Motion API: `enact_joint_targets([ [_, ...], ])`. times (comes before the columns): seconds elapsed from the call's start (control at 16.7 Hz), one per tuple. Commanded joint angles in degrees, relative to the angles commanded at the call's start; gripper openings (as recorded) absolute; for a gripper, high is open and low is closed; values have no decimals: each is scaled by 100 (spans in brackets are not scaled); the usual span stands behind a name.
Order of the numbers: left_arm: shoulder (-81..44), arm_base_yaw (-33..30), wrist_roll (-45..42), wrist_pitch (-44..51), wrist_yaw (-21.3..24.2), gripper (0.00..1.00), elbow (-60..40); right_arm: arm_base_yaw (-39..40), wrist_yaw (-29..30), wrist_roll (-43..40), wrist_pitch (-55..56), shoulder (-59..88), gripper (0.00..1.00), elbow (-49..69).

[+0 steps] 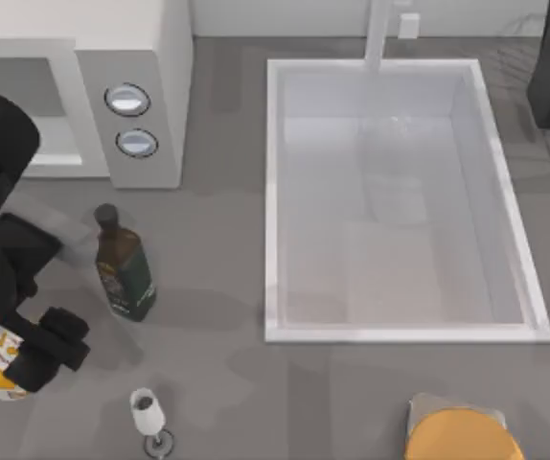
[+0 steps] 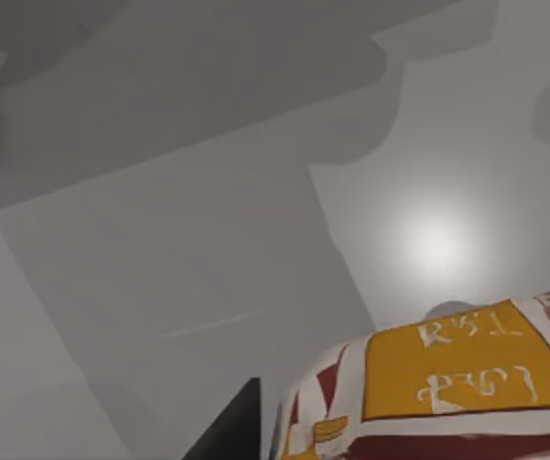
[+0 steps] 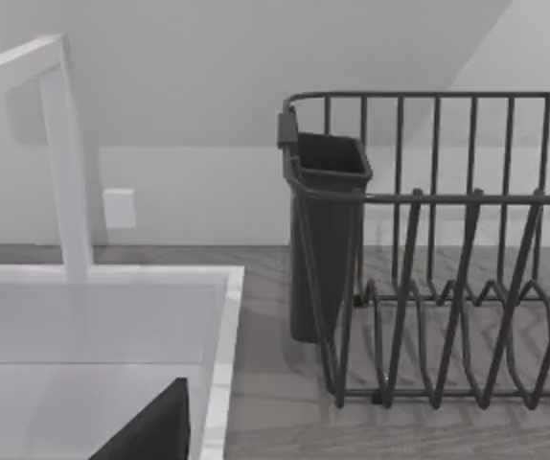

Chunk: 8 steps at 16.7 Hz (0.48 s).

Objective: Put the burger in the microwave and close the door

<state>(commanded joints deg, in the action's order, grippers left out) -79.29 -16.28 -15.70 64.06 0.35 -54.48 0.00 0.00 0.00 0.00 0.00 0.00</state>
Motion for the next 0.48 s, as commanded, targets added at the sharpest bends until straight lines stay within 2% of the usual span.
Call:
enact_joint_targets([
  [0.24,-349,392,61,-595,4,0,-35,0,0,0,0,0,100,0],
  [0.48,-948,1239,307,-2120,84,0,-31,0,0,0,0,0,100,0],
])
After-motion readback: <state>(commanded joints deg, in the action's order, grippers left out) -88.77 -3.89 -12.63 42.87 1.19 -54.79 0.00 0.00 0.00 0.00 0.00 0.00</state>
